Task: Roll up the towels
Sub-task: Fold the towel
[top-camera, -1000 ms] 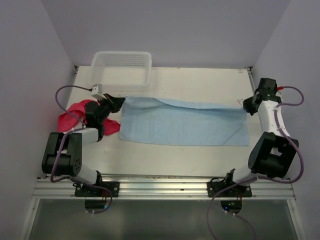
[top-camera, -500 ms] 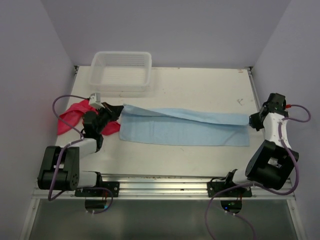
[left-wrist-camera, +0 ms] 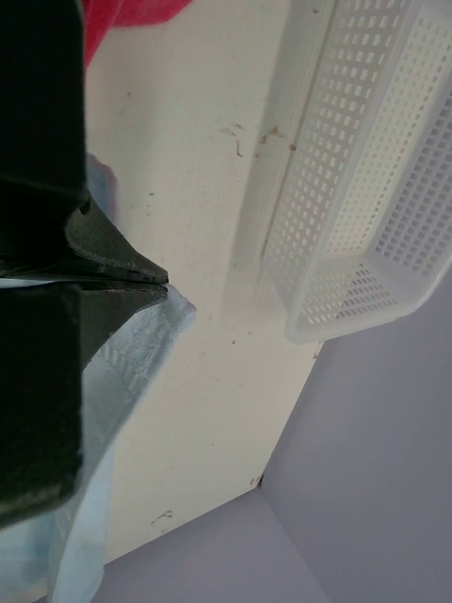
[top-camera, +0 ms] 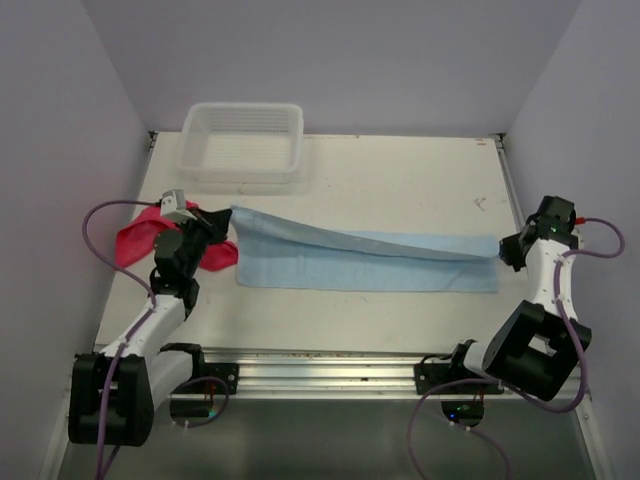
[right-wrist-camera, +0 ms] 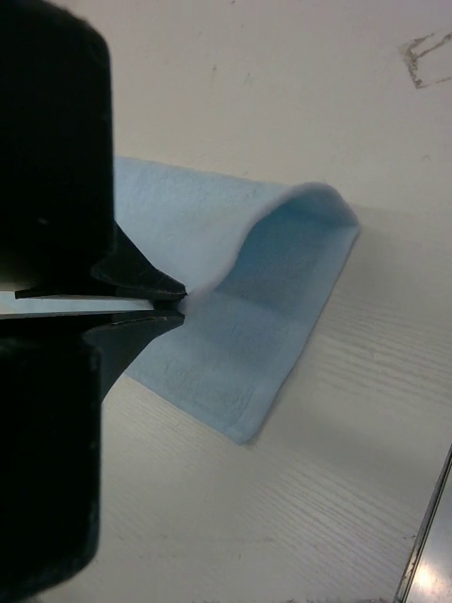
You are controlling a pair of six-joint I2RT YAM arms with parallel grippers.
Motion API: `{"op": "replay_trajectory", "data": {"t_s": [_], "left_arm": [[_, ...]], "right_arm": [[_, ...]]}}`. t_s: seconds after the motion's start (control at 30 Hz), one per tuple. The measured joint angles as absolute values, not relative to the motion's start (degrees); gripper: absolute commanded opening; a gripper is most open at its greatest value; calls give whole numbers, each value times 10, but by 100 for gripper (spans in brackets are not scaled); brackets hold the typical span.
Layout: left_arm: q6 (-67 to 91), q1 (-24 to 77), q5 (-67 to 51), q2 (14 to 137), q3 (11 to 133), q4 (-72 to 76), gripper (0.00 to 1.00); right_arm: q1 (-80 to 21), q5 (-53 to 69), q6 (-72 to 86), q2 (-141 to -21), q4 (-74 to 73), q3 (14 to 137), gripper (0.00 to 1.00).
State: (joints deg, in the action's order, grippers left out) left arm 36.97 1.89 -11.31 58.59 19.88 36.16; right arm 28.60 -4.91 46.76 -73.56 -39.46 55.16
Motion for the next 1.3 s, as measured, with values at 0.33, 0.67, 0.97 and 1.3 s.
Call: {"op": "replay_trajectory", "data": {"t_s": [0.33, 0.67, 0.97, 1.3], "left_arm": [[364, 19, -93, 518, 142, 301, 0], [366, 19, -104, 477, 73, 292, 0], [369, 19, -103, 446, 38, 289, 0], [369, 18, -107, 422, 30, 286, 47]], "right_arm": [[298, -39, 460, -718, -396, 492, 0], [305, -23, 453, -718, -387, 456, 0], [305, -22, 445, -718, -385, 452, 4], [305, -15, 439, -718, -383, 447, 33]]}}
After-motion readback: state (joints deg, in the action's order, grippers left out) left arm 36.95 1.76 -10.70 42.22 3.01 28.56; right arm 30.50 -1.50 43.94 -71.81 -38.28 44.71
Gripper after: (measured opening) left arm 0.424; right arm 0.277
